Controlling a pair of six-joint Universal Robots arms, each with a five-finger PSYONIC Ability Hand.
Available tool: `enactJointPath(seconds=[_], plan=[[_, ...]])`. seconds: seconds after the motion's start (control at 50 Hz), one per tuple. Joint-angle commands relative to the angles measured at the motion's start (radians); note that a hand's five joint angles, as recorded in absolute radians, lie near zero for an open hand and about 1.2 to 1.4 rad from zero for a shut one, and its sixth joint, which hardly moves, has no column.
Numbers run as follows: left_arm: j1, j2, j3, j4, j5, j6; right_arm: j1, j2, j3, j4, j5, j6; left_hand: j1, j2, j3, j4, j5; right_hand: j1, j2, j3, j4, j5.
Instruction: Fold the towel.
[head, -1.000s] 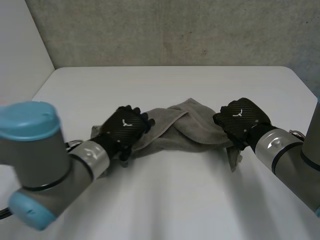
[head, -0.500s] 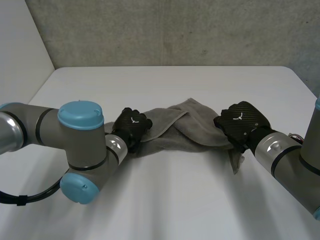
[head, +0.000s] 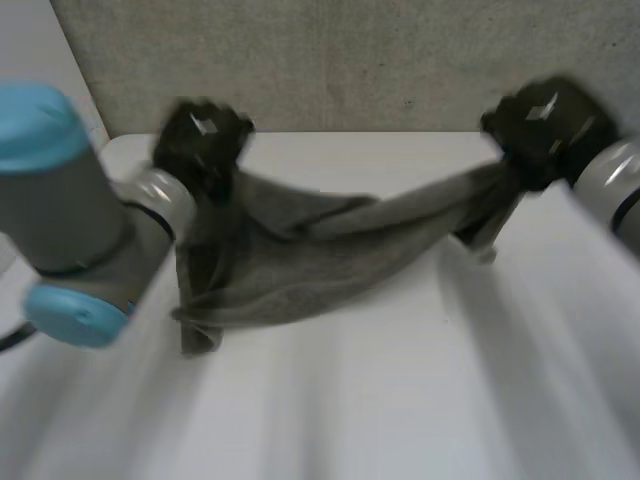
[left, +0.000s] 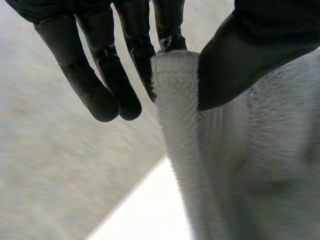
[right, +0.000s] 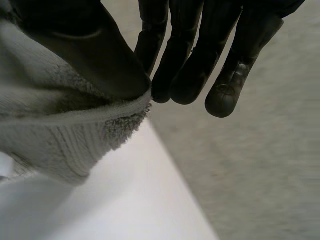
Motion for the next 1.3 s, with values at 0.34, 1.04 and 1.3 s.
enactJointPath(seconds=[0.34,1.04,1.3], plan=[[0.165,-0.37,0.531,-0.623,0.002,0.031,-0.009,0.519,-0.568,0.493,0.029,-0.288,-0.053,-0.113,-0.146,-0.126,-0.272,0.059,0.075,0.06,0.06,0.053],[0.193,-0.359,0.665,-0.241,0.09,-0.347,0.071,0.441,-0.527,-0.161,-0.061,-0.179,-0.053,-0.113,-0.146,-0.126,-0.272,0.059,0.075,0.06,0.06,0.053],[0.194,-0.221,-0.009,0.075,0.249,0.098,0.028,0.484,-0.162,-0.009,-0.063,-0.294,-0.053,-0.113,-0.146,-0.126,-0.272,0.059,0.075,0.06,0.06,0.053]])
